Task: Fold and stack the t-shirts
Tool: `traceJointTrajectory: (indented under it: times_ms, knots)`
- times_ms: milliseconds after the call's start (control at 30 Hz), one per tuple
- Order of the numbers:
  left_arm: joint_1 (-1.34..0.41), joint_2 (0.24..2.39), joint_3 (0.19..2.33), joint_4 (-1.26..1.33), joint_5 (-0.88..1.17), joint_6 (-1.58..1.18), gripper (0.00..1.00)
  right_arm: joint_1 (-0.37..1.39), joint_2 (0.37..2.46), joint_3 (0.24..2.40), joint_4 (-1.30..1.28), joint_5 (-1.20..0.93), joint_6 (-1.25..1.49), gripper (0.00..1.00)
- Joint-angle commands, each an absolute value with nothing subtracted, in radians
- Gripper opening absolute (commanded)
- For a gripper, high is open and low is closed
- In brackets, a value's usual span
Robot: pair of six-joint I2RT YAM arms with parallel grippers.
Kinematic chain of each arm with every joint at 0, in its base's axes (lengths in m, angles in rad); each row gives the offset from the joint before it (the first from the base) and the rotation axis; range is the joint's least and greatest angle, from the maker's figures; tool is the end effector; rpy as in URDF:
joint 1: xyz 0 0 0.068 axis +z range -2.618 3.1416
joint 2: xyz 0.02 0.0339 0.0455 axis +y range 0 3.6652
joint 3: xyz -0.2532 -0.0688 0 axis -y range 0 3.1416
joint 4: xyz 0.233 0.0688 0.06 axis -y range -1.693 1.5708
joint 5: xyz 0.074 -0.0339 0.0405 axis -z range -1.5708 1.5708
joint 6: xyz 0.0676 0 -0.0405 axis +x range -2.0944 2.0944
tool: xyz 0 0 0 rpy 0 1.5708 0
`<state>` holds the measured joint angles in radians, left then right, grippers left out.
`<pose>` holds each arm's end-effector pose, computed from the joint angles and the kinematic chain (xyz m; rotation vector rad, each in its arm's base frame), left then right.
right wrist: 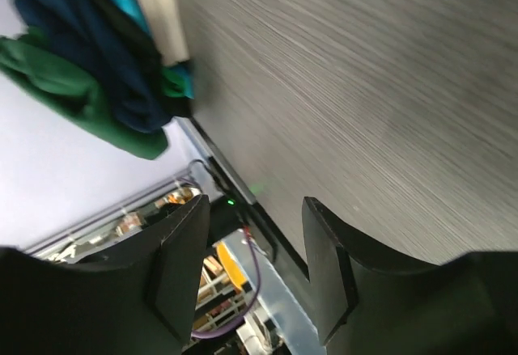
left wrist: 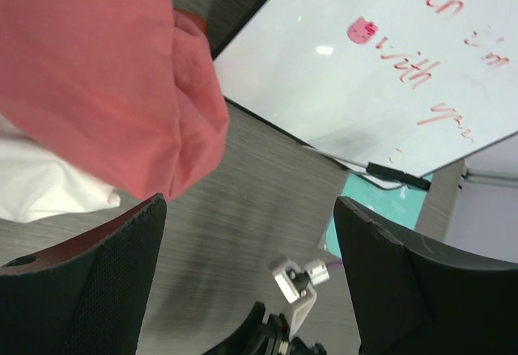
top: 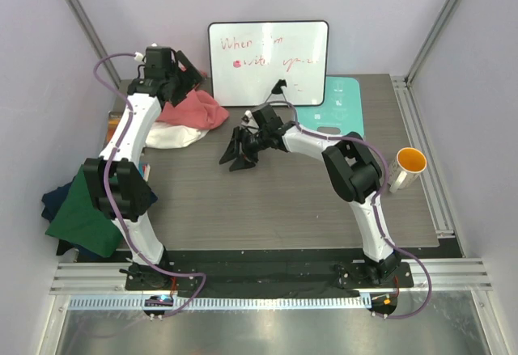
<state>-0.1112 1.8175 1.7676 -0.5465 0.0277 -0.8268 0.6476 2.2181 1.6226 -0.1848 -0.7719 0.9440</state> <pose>0.4318 -0.0501 0.3278 -0.7632 2.0877 -0.5597 0.3594 0.3310 0.1483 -0.0537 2.7215 1.5629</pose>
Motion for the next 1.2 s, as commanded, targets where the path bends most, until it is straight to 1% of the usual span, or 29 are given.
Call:
traceJointTrajectory:
  times_ms: [0,33,67,133,200,300,400,467,633,800,1033,1067,1167]
  knots:
    - [-0.062,1.885,1.793,-0.523,-0.035,-0.859,0.85,0.66,2.114,1.565,-0.341,-0.712,0.804,0.56]
    - [-0.052,1.934,1.895,-0.558,-0.029,-0.882,0.84,0.66,2.096,1.553,-0.342,-0.704,0.804,0.56]
    - [-0.045,2.044,1.955,-0.643,-0.028,-0.893,0.84,0.661,2.088,1.545,-0.342,-0.703,0.804,0.56]
    - [-0.046,2.123,2.102,-0.707,-0.078,-0.879,0.84,0.661,2.069,1.526,-0.342,-0.706,0.799,0.56]
    - [-0.049,2.161,2.137,-0.71,-0.103,-0.867,0.85,0.661,2.051,1.503,-0.35,-0.701,0.788,0.56]
    - [-0.046,2.161,2.12,-0.658,-0.117,-0.831,0.86,0.66,2.0,1.445,-0.35,-0.673,0.782,0.56]
    - [-0.043,2.178,2.14,-0.701,-0.106,-0.821,0.86,0.66,1.974,1.399,-0.354,-0.654,0.781,0.56]
    - [-0.043,2.186,2.114,-0.693,-0.075,-0.807,0.86,0.658,1.945,1.384,-0.354,-0.635,0.77,0.56]
    - [-0.044,2.194,2.036,-0.678,-0.066,-0.785,0.86,0.658,1.942,1.404,-0.356,-0.615,0.77,0.56]
    - [-0.043,2.244,2.052,-0.707,-0.046,-0.773,0.86,0.658,1.973,1.411,-0.354,-0.638,0.782,0.56]
    - [-0.052,2.312,2.072,-0.67,-0.003,-0.801,0.85,0.657,1.895,1.336,-0.371,-0.623,0.743,0.56]
    - [-0.055,2.313,2.075,-0.669,0.026,-0.804,0.84,0.658,1.876,1.327,-0.379,-0.609,0.738,0.56]
    - [-0.064,2.296,2.047,-0.641,0.025,-0.801,0.85,0.655,1.8,1.292,-0.397,-0.532,0.716,0.56]
